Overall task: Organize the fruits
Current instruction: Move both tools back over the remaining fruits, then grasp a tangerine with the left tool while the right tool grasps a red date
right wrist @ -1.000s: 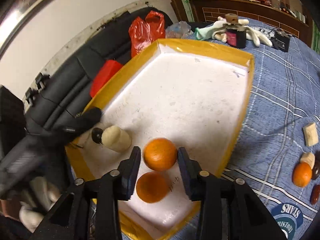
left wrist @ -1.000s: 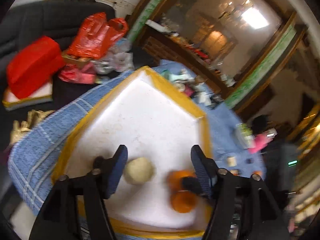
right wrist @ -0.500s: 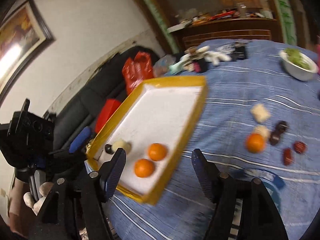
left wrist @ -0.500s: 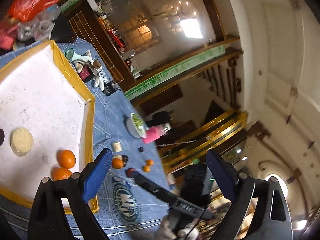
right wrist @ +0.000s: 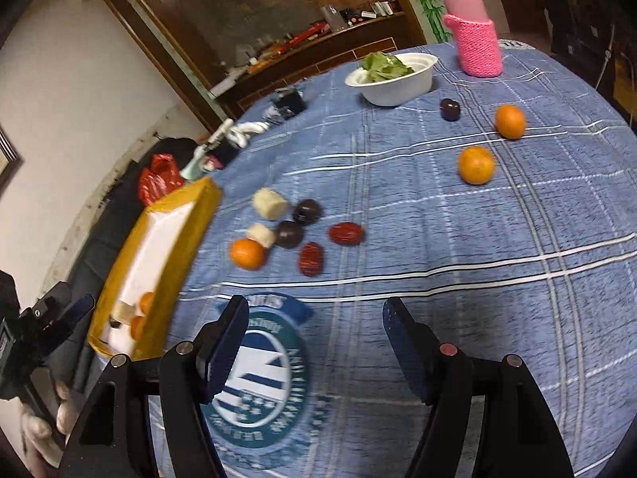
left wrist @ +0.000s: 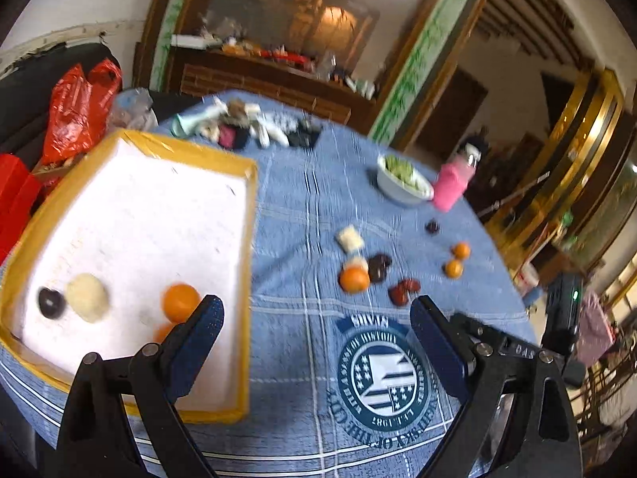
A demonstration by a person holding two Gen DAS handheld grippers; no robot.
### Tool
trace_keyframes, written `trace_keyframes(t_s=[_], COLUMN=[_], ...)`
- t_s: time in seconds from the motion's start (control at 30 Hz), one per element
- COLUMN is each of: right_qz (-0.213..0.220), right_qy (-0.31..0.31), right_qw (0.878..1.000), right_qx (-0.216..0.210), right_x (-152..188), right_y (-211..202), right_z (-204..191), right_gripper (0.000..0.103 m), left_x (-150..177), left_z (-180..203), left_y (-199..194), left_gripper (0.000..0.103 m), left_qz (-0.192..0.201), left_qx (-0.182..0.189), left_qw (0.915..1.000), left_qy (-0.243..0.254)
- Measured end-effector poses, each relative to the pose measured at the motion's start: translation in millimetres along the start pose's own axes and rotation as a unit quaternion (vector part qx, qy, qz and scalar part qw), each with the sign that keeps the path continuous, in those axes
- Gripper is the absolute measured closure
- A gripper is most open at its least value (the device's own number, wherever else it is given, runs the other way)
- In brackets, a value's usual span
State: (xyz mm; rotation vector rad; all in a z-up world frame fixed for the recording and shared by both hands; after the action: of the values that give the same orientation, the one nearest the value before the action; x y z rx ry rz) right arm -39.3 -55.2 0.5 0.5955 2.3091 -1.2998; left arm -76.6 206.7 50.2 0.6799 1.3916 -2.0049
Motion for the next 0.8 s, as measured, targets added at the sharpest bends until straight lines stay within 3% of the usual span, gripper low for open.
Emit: trace_keyframes(t_s=[0.17,0.23,0.27,0.33,0.5,0.7,0.8], right_qz=[-0.002,-0.003,-0.009,-0.022,-0.042,-0.037,-0.035], right_qy=[-0.045,-0.060,-0.060,-0.058,-0.071,-0.099,-0.103], right_qw=[0.998,0.995,0.995,0.995,0.995,0.993,0.992], right_qx=[0.053,0.083,0.083,0.077,0.054,0.056,0.066], right_x=[-17,-29,-33,-41,-44,-39,-38], right_y=[18,30,36,48,73,76,75], right_z=[9,15,17,21,16,10,12], right_gripper=[0.029,0.037,0.044,0.047,0.047,0.047,0.056], left_x=[9,8,8,7,6,3,2], left_z=[15,23,27,33,42,50,53], left_y=[13,19,22,33,69,110,126], left_gripper=[0.009,0.009,0.009,0.010,0.040,0.041,0.041], left_qz=[-0.013,-0.012,-0.013,-0.018,-0.049,-0.068,-0.075], left_qx=[-0.018,-0.021,-0.019,-0.017,-0.014,-0.030,-0.037], left_qw=[0.9993,0.9988,0.9985,0.9981,0.9961,0.9926,0.9903], left_qy=[0.029,0.043,0.050,0.056,0.072,0.096,0.110])
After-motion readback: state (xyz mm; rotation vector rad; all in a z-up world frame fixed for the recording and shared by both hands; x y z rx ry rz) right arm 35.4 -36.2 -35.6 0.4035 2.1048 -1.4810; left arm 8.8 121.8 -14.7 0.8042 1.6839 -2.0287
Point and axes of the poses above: each gripper's, at about its wrist camera, not at the fingertips, and y roughly the way its jaws point, z to its right, x to its underside, the point moved 6 cm from there along y, roughly the way its jaws point, and after that the axes turned 3 degrees about y, right-handed, at the moved point
